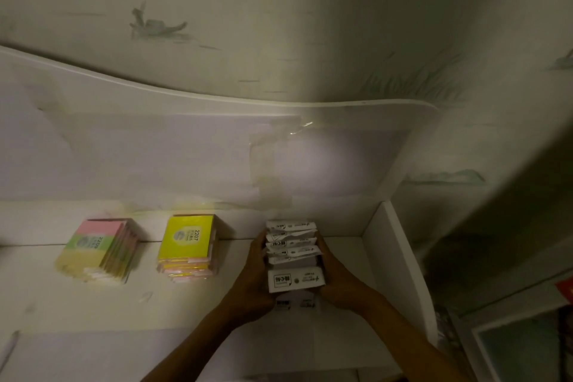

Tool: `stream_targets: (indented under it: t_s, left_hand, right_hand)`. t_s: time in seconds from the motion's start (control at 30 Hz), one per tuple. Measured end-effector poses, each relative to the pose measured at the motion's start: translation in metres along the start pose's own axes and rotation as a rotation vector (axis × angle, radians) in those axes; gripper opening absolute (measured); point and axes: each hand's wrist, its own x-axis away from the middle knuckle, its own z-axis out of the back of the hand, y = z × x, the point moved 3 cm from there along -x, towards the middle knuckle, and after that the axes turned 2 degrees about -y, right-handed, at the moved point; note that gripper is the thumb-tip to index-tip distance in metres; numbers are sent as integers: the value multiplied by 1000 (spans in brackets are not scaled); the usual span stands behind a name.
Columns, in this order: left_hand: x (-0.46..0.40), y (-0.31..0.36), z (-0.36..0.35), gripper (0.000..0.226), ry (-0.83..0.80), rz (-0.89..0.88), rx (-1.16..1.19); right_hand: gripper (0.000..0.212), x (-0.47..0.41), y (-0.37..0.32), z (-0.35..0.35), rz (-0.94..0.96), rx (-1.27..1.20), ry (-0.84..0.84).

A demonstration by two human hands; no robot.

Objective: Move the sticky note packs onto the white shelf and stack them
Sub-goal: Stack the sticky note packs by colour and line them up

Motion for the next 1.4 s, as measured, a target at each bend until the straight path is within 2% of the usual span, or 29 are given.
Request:
stream_targets:
  t_s: [0.17,0.37,0.47,0.53,0.7,0.87,1.0,1.13,1.23,1.4]
  left_hand:
    - [0,-9,-4,118,-90,-5,-70]
    - [1,-16,-1,110,-161,93,-86]
    - [0,-15,6,110,-152,159,25]
    - [1,-10,10,101,-161,235,127]
    - [0,12,25,57,-183,390,360]
    - [-14,22,32,35,-159,576,627]
    - [-16,20,28,33,-133,695,642]
    - [-20,23,20,26,-96,712,686]
    - [-24,28,17,23,-51,739,662]
    - [-29,33,8,40,-28,829,474]
  right_hand:
    - [104,-5,5,-3,-36,53,-61]
    - [102,-6,5,-4,9,77,-21]
    - [100,-4,-4,-3,36,50,18]
    - [93,0,-13,1,28,-3,22]
    - [63,4,-41,15,-138,-181,-27]
    - [31,-3,-56,18,-312,-384,-30]
    - [15,-5,-59,14,-393,-439,15]
    - [23,-11,-51,10,-435,-470,101]
    - [19,-14,-50,9,-443,-475,125]
    - [20,-20,-45,10,-428,-467,155]
